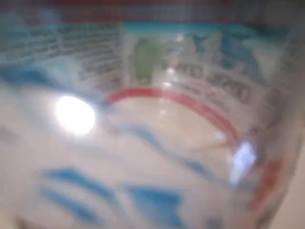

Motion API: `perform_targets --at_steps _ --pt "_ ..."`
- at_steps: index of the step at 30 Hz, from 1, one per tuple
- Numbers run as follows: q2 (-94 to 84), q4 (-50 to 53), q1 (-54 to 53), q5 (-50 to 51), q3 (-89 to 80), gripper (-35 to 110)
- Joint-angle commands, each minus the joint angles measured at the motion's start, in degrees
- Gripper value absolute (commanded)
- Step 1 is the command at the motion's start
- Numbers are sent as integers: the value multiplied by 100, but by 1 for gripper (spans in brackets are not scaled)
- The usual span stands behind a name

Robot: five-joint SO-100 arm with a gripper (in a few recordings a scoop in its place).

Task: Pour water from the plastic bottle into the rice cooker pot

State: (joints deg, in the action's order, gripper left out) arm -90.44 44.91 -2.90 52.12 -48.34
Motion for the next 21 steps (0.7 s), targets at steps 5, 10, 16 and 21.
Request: perform_targets --at_steps 5,10,16,21 --pt "-70 35 -105 62 448 12" --pt "-35 44 -105 44 448 12" --pt "26 44 -105 18 448 12" --pt "70 105 -97 -290 404 12"
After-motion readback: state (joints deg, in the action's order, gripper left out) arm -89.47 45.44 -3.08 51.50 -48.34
